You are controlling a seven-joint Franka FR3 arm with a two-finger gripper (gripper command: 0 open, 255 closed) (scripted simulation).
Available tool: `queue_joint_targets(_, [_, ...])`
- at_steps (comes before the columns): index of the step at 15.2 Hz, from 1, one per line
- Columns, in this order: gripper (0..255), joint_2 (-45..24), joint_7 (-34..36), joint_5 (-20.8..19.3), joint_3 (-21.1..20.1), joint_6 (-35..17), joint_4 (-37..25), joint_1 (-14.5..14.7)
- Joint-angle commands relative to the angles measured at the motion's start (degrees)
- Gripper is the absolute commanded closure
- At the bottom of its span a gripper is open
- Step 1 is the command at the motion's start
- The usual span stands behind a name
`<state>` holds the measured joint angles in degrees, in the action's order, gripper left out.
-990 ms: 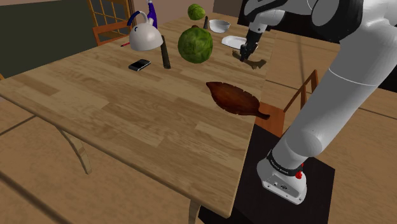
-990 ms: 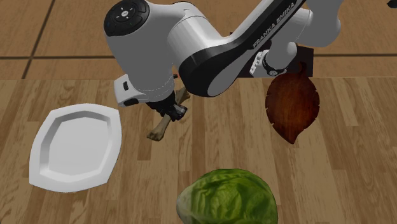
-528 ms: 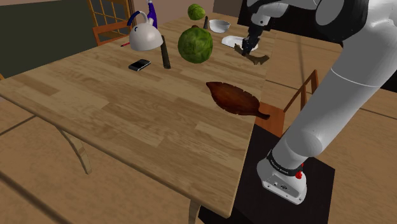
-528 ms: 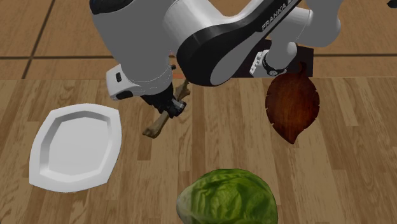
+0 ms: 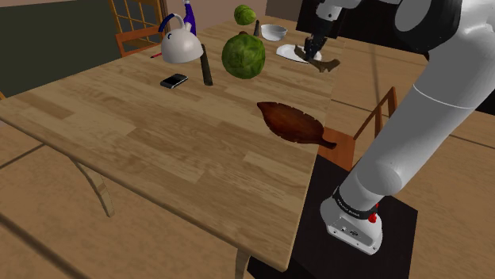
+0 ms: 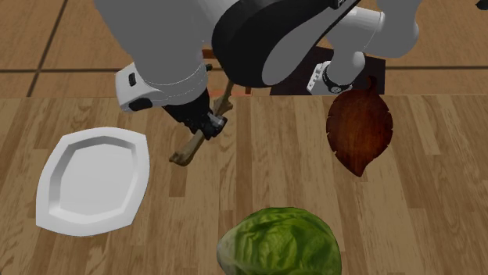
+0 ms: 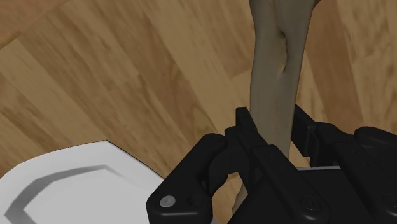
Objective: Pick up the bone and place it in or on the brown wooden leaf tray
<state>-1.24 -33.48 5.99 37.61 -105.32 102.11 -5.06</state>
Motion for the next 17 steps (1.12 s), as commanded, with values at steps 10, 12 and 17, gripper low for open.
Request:
queue_joint_targets(10, [255, 14.8, 11.0, -8.6, -5.6, 1.0, 10.8, 2.8])
queue_joint_targets(12, [255, 19.1, 14.2, -10.4, -8.0, 0.8, 14.8, 2.9])
queue_joint_targets(17, [255, 28.5, 21.7, -12.8, -14.0, 1.3, 23.5, 2.7])
